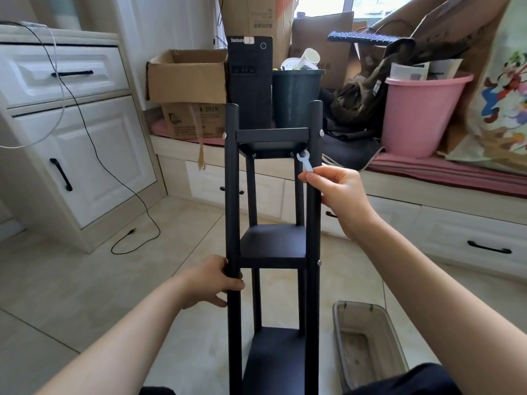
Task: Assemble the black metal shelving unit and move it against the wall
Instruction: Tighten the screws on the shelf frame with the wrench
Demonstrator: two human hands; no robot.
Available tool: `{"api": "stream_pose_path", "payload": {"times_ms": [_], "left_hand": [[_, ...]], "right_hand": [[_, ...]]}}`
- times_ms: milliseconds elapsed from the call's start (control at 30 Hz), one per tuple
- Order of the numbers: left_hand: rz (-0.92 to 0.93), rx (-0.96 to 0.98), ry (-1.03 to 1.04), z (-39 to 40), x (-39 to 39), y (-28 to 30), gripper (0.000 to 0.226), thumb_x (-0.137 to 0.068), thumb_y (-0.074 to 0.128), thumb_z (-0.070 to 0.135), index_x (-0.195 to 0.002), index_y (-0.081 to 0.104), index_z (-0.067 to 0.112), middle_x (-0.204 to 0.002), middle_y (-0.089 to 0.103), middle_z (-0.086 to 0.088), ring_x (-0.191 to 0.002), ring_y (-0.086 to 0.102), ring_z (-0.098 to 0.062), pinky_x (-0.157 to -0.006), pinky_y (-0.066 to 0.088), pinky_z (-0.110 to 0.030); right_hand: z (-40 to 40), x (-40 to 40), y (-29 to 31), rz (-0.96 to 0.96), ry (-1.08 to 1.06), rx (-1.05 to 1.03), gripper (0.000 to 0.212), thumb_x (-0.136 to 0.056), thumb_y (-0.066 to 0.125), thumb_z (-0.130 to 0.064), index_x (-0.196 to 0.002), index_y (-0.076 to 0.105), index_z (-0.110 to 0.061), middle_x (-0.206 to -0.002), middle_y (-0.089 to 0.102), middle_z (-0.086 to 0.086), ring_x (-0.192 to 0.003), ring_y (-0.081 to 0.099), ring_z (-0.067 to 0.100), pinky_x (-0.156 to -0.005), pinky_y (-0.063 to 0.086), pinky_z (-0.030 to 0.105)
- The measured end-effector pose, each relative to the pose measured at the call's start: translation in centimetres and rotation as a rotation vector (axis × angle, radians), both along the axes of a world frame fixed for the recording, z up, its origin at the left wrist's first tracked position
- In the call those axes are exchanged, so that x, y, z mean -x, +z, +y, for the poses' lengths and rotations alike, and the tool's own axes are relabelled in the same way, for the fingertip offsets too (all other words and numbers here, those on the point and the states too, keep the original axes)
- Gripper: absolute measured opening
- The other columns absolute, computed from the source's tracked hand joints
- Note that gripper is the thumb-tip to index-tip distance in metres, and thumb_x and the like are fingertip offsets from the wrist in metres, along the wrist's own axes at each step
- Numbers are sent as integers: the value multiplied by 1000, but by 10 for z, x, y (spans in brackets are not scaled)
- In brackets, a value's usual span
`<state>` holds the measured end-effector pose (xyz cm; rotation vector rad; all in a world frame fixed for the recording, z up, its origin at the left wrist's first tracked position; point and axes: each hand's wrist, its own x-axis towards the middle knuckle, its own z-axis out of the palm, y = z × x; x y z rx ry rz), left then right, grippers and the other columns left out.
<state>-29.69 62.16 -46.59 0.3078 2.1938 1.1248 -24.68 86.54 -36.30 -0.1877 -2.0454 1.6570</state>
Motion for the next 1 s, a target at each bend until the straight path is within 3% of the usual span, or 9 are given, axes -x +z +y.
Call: {"api": "stream_pose_path", "payload": {"times_ms": [100,267,367,567,733,833,900,1000], "left_hand": [[18,-12,8,6,-1,-3,15,-91,71,12,-104,63,11,-109,70,-11,-101,69,-23,-79,62,-36],[80,-25,47,16,-1,-3,13,-94,68,15,-103,60,19,-108,69,-12,-101,68,-24,-73,62,-33],[108,-21,46,21,0,-3,15,-94,69,16,-105,60,21,-107,68,-10,-100,67,-24,-69,62,-32],[126,-15,62,28,-4,-3,10,-94,69,15,-99,62,20,-99,70,-8,-96,70,-24,-71,64,-37],[144,-8,104,30,-13,-3,12,-95,67,15,-105,61,19,-101,70,-7,-94,68,-22,-65,62,-30],[160,-7,156,33,-22,-7,14,-96,67,15,-108,61,15,-102,69,-10,-95,68,-25,-73,63,-38],[158,-23,175,35,-26,-9,11,-96,66,14,-106,60,14,-102,68,-11,-95,68,-27,-76,63,-41],[142,-41,170,35,-29,-8,10,-96,66,14,-104,60,14,-103,67,-13,-98,67,-29,-78,62,-43]], "right_hand": [[6,-1,-4,-16,-23,22,15,-92,68,-18,-83,78,-25,-91,76,-7,-100,67,14,-101,51,44],[12,-3,-8,-80,-47,25,11,-92,69,-21,-84,77,-20,-84,68,6,-86,61,21,-91,54,55],[16,-4,-12,-91,-68,23,12,-93,67,-22,-86,76,-20,-93,70,16,-92,67,30,-87,55,53],[29,-6,-21,-81,-85,73,11,-92,68,-23,-86,77,-23,-101,73,15,-102,68,27,-86,58,48],[28,-7,-25,-23,-67,94,18,-92,69,-19,-79,79,-26,-99,74,12,-101,67,21,-95,53,56],[27,-5,-29,33,-67,92,16,-91,70,-16,-81,79,-25,-93,74,-1,-108,61,21,-102,49,46],[27,-3,-31,51,-81,83,13,-91,71,-17,-83,79,-23,-79,72,-13,-97,60,13,-91,50,36],[28,-2,-31,45,-105,50,12,-90,71,-18,-83,78,-25,-76,73,-16,-78,66,-1,-81,49,25]]}}
